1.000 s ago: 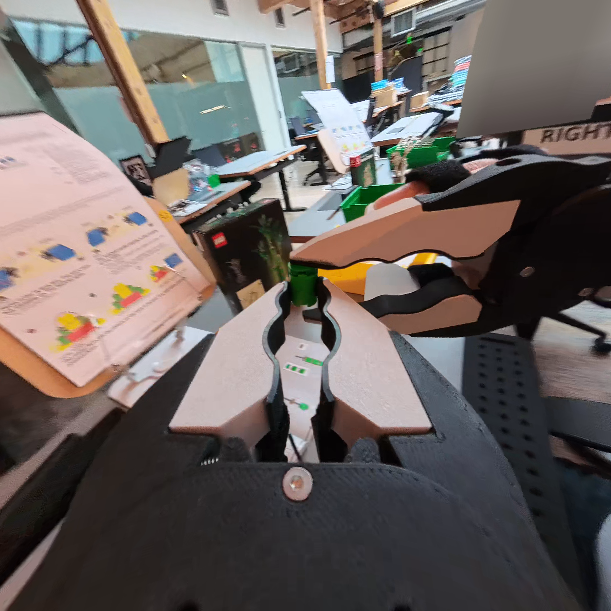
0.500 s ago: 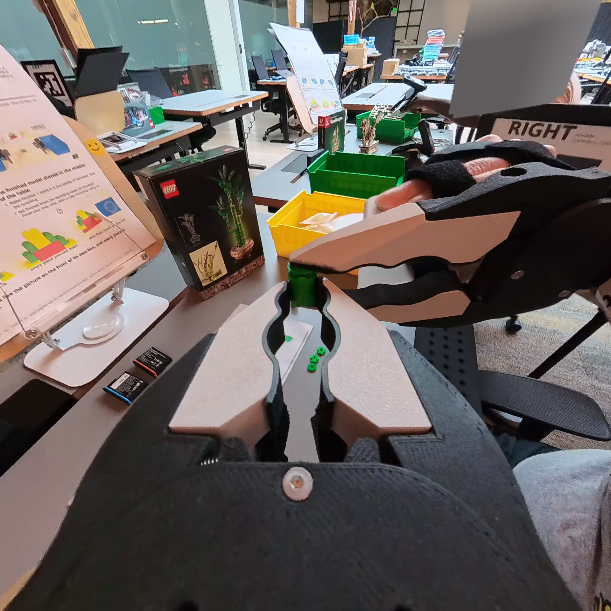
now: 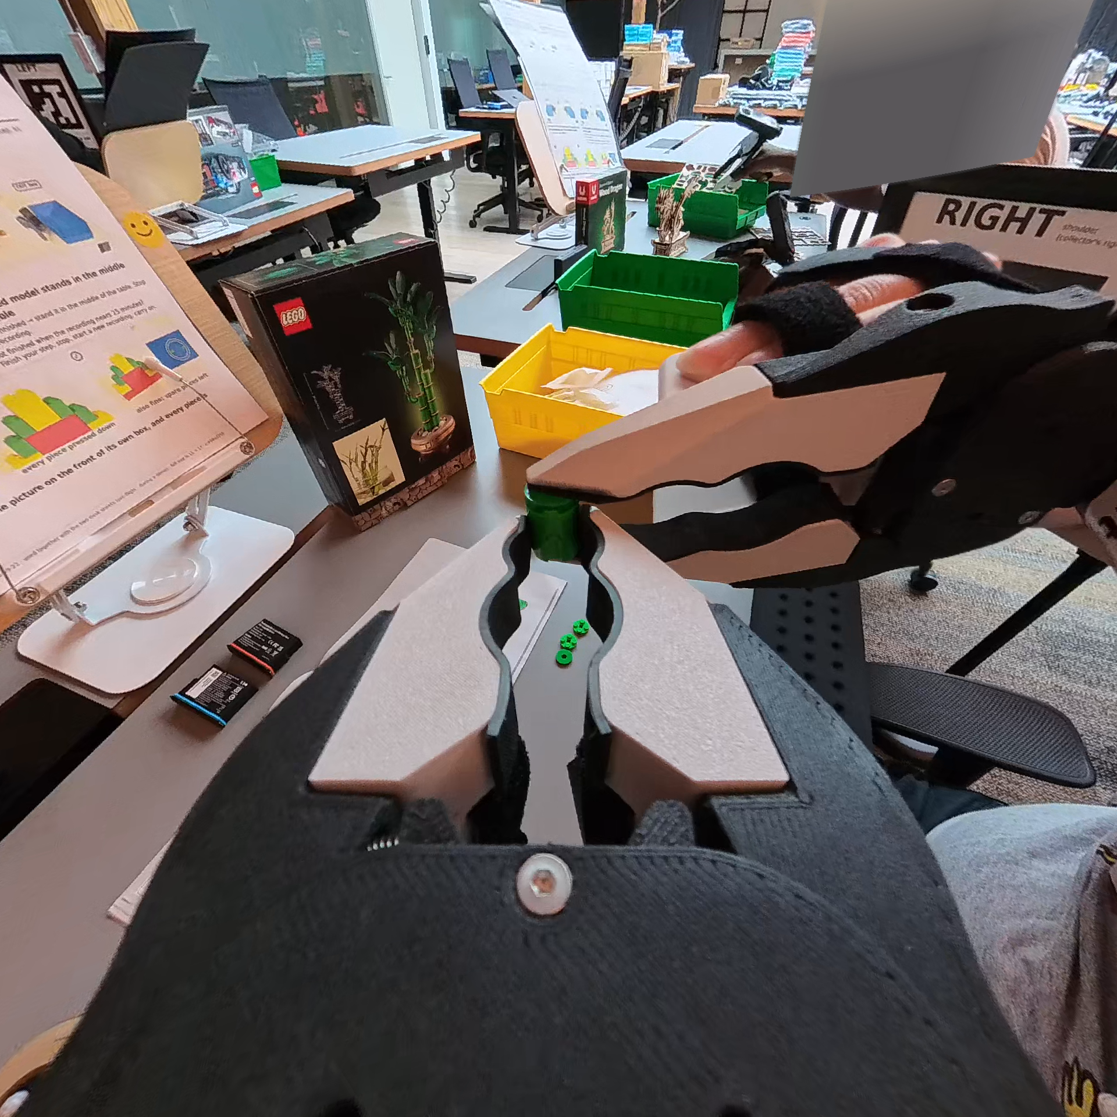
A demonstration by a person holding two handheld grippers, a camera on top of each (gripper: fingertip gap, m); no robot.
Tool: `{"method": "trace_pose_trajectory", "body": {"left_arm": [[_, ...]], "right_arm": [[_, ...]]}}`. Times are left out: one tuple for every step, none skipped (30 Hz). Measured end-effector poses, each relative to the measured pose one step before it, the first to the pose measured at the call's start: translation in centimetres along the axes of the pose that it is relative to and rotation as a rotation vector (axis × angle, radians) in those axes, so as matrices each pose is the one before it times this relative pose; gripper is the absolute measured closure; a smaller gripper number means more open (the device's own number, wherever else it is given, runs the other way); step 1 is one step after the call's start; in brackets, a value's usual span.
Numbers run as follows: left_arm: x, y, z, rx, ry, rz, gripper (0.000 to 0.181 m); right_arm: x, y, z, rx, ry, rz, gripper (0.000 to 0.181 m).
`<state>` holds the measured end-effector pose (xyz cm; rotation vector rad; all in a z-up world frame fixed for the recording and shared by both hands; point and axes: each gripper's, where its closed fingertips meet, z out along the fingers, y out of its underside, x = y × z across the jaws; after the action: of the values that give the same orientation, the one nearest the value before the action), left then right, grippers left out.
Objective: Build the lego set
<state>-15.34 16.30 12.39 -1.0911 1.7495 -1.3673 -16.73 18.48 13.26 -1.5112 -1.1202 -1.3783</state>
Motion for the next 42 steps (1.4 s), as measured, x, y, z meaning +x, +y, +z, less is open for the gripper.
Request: {"method": "trace_pose_trajectory", "body": {"left_arm": [[0.006,0.052,0.019,-0.0029,0.0027,-0.0012,0.168],[0.010,0.074,0.034,-0.0034,0.0026,-0.0012,0.168],[0.056,0.078,0.036,-0.0046,0.0044,-0.0004,0.168],[0.086,0.086,0.031,-0.0061,0.0058,0.0006,0.168],[0.034,0.053,0.014,-0.0030,0.0006,0.0021,0.168],[-0.003,0.046,0.026,-0.0035,-0.0025,0.0030,0.168],[0.075,0.072,0.042,-0.0052,0.0040,0.0029,0.168],[0.184,0.016,0.040,-0.0014,0.0098,0.0007,0.168],[0.116,-0.018,0.039,0.0005,0.0050,0.0003,0.168],[0.025,0.040,0.033,-0.0032,-0.0009,0.0034,0.168],[-0.012,0.033,0.014,-0.0022,-0.0020,0.0021,0.168],[-0.005,0.002,0.006,-0.0003,0.0011,-0.0010,0.168],[0.003,0.048,0.016,-0.0027,0.0018,-0.0006,0.168],[-0.015,0.057,0.049,-0.0033,0.0004,-0.0005,0.168],[-0.029,0.074,0.081,-0.0047,-0.0005,-0.0017,0.168],[-0.042,0.108,0.107,-0.0056,0.0002,-0.0037,0.168],[-0.044,0.104,0.108,-0.0054,0.0026,-0.0049,0.168],[-0.033,0.125,0.100,-0.0062,0.0056,-0.0050,0.168],[-0.005,0.113,0.087,-0.0059,0.0052,-0.0041,0.168],[-0.010,0.059,0.063,-0.0033,0.0031,-0.0019,0.168],[0.016,0.051,0.070,-0.0027,0.0011,0.0001,0.168],[0.006,0.025,0.079,-0.0017,0.0000,0.0006,0.168],[0.021,-0.014,0.050,0.0007,0.0017,0.0001,0.168],[0.034,0.002,0.015,0.0004,0.0022,0.0020,0.168],[0.010,-0.014,0.008,0.0010,0.0007,0.0032,0.168],[0.015,-0.057,-0.046,0.0043,0.0039,0.0016,0.168],[0.123,-0.043,-0.096,0.0043,0.0138,-0.0013,0.168],[0.246,-0.091,-0.144,0.0076,0.0255,-0.0049,0.168],[0.368,-0.146,-0.179,0.0124,0.0347,-0.0095,0.168],[0.486,-0.152,-0.201,0.0116,0.0423,-0.0131,0.168],[0.553,-0.107,-0.188,0.0089,0.0450,-0.0109,0.168],[0.549,-0.103,-0.172,0.0089,0.0434,-0.0088,0.168],[0.568,-0.075,-0.126,0.0068,0.0447,-0.0100,0.168],[0.603,0.000,-0.075,0.0029,0.0467,-0.0093,0.169],[0.640,0.065,-0.050,-0.0012,0.0488,-0.0083,0.169],[0.716,0.154,-0.002,-0.0061,0.0540,-0.0083,0.169],[0.784,0.210,0.058,-0.0097,0.0573,-0.0078,0.169],[0.631,0.235,0.101,-0.0119,0.0461,-0.0058,0.169],[0.457,0.149,0.134,-0.0078,0.0325,-0.0010,0.169],[0.498,0.084,0.177,-0.0036,0.0341,0.0004,0.169],[0.503,0.088,0.208,-0.0048,0.0348,-0.0016,0.169],[0.356,0.098,0.227,-0.0058,0.0252,-0.0007,0.169]], "right_arm": [[-0.046,0.025,0.003,0.0033,0.0013,-0.0055,0.159],[-0.067,0.085,0.026,-0.0060,0.0011,-0.0087,0.159],[-0.079,0.102,0.036,-0.0096,0.0026,-0.0092,0.158],[-0.177,0.041,0.077,-0.0040,-0.0023,-0.0122,0.156],[-0.093,0.051,0.085,-0.0026,0.0043,-0.0084,0.154],[-0.055,0.027,0.067,-0.0019,0.0037,-0.0053,0.154],[-0.068,0.012,0.038,-0.0005,-0.0003,-0.0018,0.154],[-0.050,-0.022,0.034,0.0010,-0.0016,0.0057,0.154],[0.074,-0.085,-0.009,0.0059,0.0046,0.0068,0.155],[0.021,-0.032,-0.001,0.0037,0.0008,0.0008,0.156],[-0.082,0.017,0.023,0.0006,-0.0041,0.0036,0.157],[0.012,-0.031,0.007,0.0043,0.0022,0.0035,0.157],[-0.064,-0.017,-0.006,0.0051,-0.0020,-0.0015,0.158],[-0.068,0.012,0.003,0.0016,-0.0037,-0.0010,0.158],[-0.088,0.053,0.028,-0.0017,-0.0061,0.0006,0.158],[-0.123,0.078,0.044,-0.0034,-0.0099,0.0029,0.158],[-0.144,0.094,0.072,-0.0046,-0.0089,0.0015,0.158],[-0.139,0.061,0.034,-0.0034,-0.0050,-0.0036,0.159],[-0.163,0.045,0.036,-0.0004,-0.0061,-0.0043,0.159],[-0.096,0.054,0.021,-0.0035,-0.0041,0.0047,0.159],[-0.062,0.029,-0.015,0.0007,-0.0014,-0.0031,0.159],[-0.081,0.076,-0.006,-0.0027,-0.0048,0.0006,0.159],[-0.020,0.075,-0.024,-0.0040,-0.0011,0.0035,0.159],[0.012,0.005,-0.054,0.0057,0.0063,-0.0045,0.159],[-0.026,0.008,-0.014,0.0051,0.0009,0.0071,0.159],[0.071,0.013,0.000,0.0060,0.0047,0.0196,0.158],[0.067,-0.080,-0.061,0.0154,0.0052,0.0120,0.158],[0.079,-0.166,-0.164,0.0216,0.0067,-0.0021,0.158],[0.184,-0.159,-0.244,0.0187,0.0124,0.0024,0.158],[0.178,-0.148,-0.271,0.0158,0.0086,0.0134,0.157],[-0.021,-0.228,-0.297,0.0229,-0.0042,0.0133,0.153],[-0.010,-0.246,-0.353,0.0314,-0.0040,0.0153,0.150],[0.023,-0.119,-0.347,0.0241,-0.0035,0.0244,0.148],[-0.152,-0.375,-0.374,0.0423,-0.0154,0.0247,0.145],[-0.206,-0.512,-0.417,0.0516,-0.0160,0.0207,0.141],[-0.074,-0.380,-0.443,0.0357,-0.0061,0.0194,0.144],[-0.135,-0.470,-0.403,0.0381,-0.0067,0.0146,0.147],[-0.315,-0.512,-0.306,0.0361,-0.0176,0.0130,0.146],[-0.257,-0.424,-0.239,0.0251,-0.0137,0.0156,0.146],[-0.075,-0.377,-0.199,0.0195,-0.0016,0.0108,0.146],[-0.035,-0.386,-0.181,0.0186,0.0033,0.0054,0.147],[0.136,-0.375,-0.174,0.0167,0.0139,0.0037,0.148]]}}
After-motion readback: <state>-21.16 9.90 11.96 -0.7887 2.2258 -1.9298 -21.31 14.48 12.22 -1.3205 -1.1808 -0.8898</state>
